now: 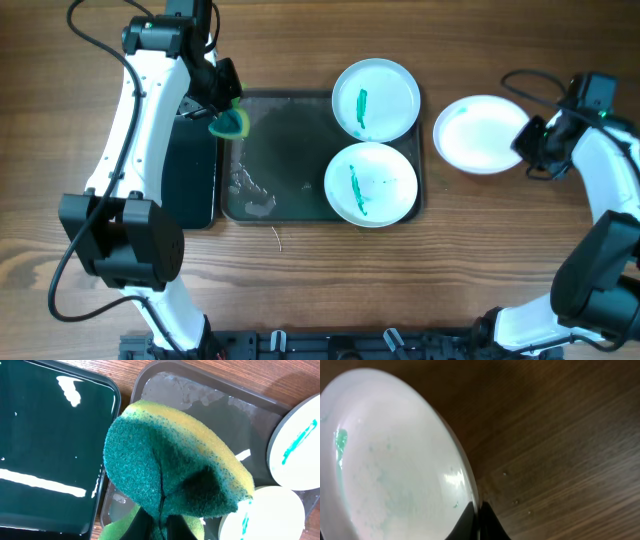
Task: Clean dirty plates on tray and stack at the side
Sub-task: 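Lift the scrubbed plate with the right gripper and place it right of tray, then move right gripper to grasp the lower-right white plate's rim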
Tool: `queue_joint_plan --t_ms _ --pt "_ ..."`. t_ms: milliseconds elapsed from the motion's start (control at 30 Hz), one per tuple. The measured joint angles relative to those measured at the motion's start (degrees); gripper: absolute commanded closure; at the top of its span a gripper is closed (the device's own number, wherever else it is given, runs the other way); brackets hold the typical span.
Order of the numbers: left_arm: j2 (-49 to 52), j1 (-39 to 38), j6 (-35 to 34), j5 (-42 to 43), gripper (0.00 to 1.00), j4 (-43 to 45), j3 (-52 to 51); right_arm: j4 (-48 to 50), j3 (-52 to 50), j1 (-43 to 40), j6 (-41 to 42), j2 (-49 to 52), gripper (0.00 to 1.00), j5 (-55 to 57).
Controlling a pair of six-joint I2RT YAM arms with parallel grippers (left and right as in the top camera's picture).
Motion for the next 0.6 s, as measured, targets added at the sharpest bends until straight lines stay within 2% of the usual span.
queue_joint_plan --t_ms 100,133,200,300,467,600 --pt "0.0 0.0 0.0 -0.1 0.96 0.4 0.0 5.1 -6.0 0.0 0.0 0.0 0.96 0.3" --pt "0.0 0.0 0.0 -0.1 0.96 0.4 0.0 6.1 -7.1 0.0 0.0 0.0 0.92 0.4" --pt "0.0 0.0 0.0 -0.1 0.96 0.4 0.0 6.8 -8.1 0.0 0.0 0.0 0.74 0.3" --pt "0.0 0.0 0.0 -0.1 0.96 0.5 0.0 6.7 -8.3 0.0 -0.4 0.0 0.62 0.1" --pt "0.0 -0.3 0.0 -0.2 0.96 1.0 0.0 -3.0 -4.9 0.0 -1.2 0.0 0.60 -3.6" --pt "0.0 -1.6 0.0 -0.2 0.96 1.1 0.0 -10.9 1.2 0.8 -5.9 -1.9 0.60 -10.6"
